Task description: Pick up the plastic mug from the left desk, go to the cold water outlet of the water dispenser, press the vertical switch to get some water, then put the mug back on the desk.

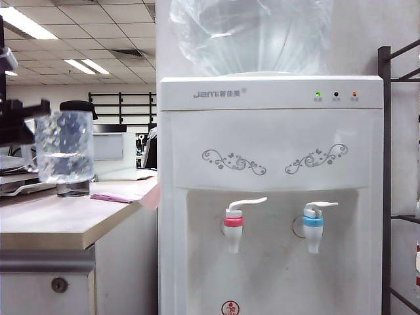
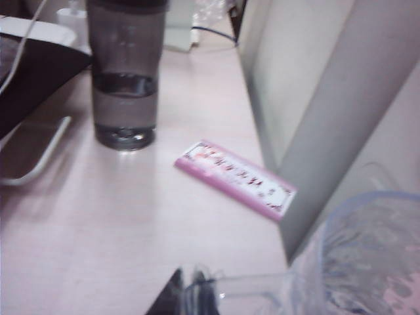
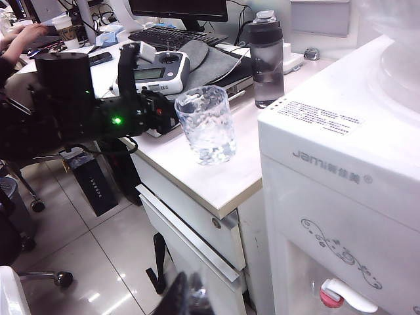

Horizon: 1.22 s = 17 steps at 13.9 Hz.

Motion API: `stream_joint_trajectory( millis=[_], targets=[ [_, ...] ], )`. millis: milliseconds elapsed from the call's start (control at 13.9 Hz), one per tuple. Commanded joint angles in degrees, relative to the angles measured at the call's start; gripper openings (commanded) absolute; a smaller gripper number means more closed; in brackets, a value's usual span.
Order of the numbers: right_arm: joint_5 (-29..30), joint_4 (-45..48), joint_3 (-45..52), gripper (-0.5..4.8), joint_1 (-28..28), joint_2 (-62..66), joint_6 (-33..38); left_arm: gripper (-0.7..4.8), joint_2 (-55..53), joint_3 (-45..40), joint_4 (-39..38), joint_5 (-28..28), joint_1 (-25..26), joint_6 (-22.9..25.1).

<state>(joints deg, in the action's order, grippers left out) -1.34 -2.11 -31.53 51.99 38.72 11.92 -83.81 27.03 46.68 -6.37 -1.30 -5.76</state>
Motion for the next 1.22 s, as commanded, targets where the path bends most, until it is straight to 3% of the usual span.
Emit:
stream_joint_trajectory(
  millis=[72,287,503,862,1006,1221],
  targets=[
    [-0.2,0.6,-0.2,-0.07,-0.4,-0.2,-0.2,-0.06,3.1,0.2,1.5,-5.2,0.0,-1.2],
    [-0.2,0.7,-0.2,-0.07,-0.5,-0.2,-0.2,-0.06,7.4,0.2,-2.1,-7.3,-0.1,-3.1],
    [-0.9,0.7,-0.2,-0.07,-0.5,-0.5,-0.4,-0.06,15.6,0.2,-11.0,-13.6,-0.1,-3.1],
    [-12.3,0.7,-0.2,-0.07,-0.5,-2.9,-0.5,-0.06,27.2,0.2,-22.8,-18.2,-0.2,-3.1],
    [-13.9,0.3,-0.2,-0.07,-0.4,-4.2,-2.0,-0.06,29.8,0.2,-25.6,-18.4,-0.6,-3.3],
    [-15.7,-2.4,-0.2,-0.06,-0.5,-8.0,-5.1,-0.06,32.8,0.0,-28.7,-18.3,-5.9,-3.2]
  ],
)
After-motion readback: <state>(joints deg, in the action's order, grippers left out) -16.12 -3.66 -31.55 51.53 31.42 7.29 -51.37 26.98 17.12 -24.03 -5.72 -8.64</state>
